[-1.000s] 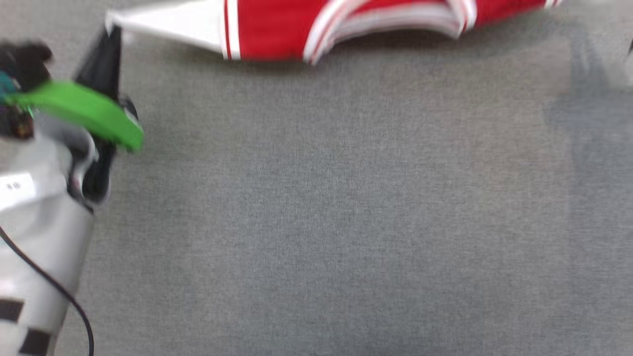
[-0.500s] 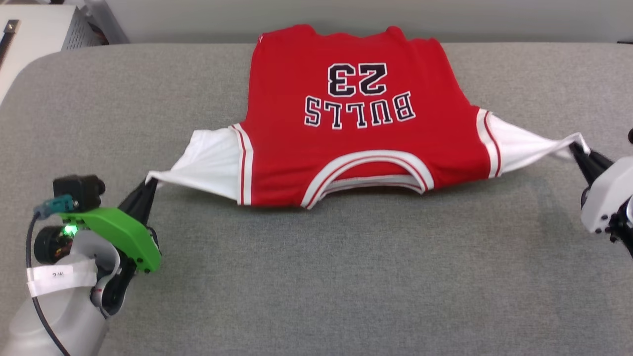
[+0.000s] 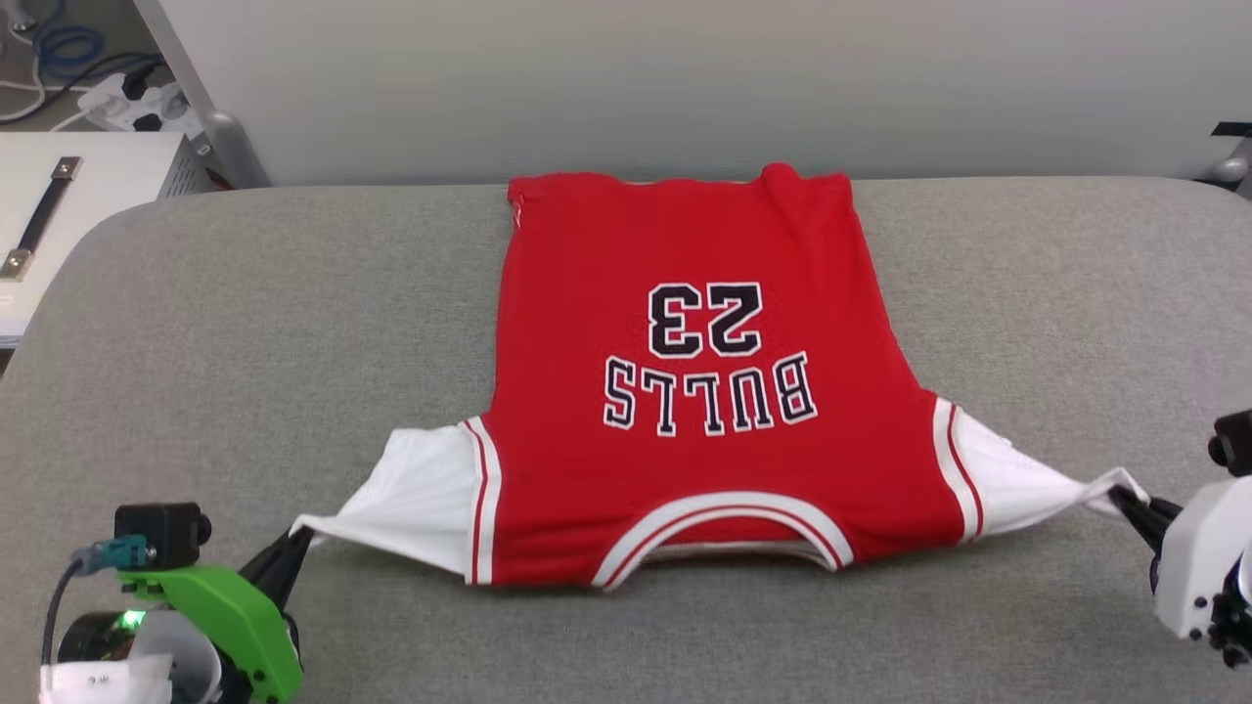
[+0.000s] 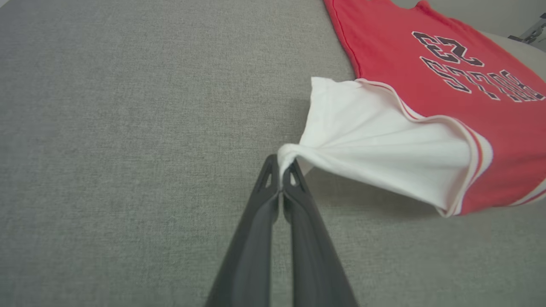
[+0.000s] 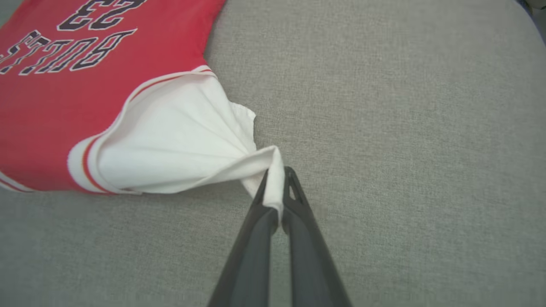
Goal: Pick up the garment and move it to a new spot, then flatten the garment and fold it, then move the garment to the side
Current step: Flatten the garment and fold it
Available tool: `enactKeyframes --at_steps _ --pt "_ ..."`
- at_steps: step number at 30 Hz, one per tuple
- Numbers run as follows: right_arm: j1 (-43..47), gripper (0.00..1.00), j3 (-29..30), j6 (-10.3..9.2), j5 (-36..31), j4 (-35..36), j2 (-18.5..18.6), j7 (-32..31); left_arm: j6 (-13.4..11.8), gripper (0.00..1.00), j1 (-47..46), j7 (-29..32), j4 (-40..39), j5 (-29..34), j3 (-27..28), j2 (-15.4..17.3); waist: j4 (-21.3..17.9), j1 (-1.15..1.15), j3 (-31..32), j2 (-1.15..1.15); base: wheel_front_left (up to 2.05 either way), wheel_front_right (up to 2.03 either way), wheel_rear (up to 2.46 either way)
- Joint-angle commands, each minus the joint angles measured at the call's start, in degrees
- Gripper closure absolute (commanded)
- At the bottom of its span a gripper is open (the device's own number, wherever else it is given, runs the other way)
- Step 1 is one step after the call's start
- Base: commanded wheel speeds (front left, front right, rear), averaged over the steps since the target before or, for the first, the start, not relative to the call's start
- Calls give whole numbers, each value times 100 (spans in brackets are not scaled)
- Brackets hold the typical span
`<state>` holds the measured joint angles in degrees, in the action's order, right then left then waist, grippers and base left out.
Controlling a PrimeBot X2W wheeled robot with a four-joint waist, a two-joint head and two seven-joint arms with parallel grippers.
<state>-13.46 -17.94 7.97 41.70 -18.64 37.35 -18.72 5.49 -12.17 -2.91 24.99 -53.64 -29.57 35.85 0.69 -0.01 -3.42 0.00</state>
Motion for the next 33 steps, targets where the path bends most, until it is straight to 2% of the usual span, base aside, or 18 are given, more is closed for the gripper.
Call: enactKeyframes --at_steps 1,8,15,16,17,24,29,33 --pt "251 100 144 -48 64 75 97 -148 -90 100 261 45 -138 -99 36 173 5 1 80 0 0 0 0" --pt "1307 100 899 -48 8 815 38 -942 -287 100 1051 286 -1178 -401 83 490 43 1 121 0 0 0 0" --pt "1556 100 1442 -48 -284 1316 -251 -1411 -433 100 1055 465 -1763 -369 5 516 79 1 -74 0 0 0 0" --pt "1567 33 1488 -48 -405 1391 -259 -1509 -435 100 1026 470 -1844 -327 -18 518 95 1 -119 0 0 0 0" --pt "1595 0 1537 -48 -468 1420 -280 -1643 -445 100 1001 476 -1904 -268 -49 526 111 1 -168 0 0 0 0" --pt "1385 0 2182 -48 -410 2301 -448 -2700 -494 100 734 639 -2434 -9 -231 495 326 1 -760 0 0 0 0" --pt "522 0 2639 -48 -406 2901 -648 -3671 -539 100 546 857 -2883 94 -290 583 589 1 -1287 0 0 0 0" --pt "-471 0 2762 -48 -575 2887 -764 -4473 -577 100 392 1045 -3290 167 -332 648 859 1 -1706 0 0 0 0"
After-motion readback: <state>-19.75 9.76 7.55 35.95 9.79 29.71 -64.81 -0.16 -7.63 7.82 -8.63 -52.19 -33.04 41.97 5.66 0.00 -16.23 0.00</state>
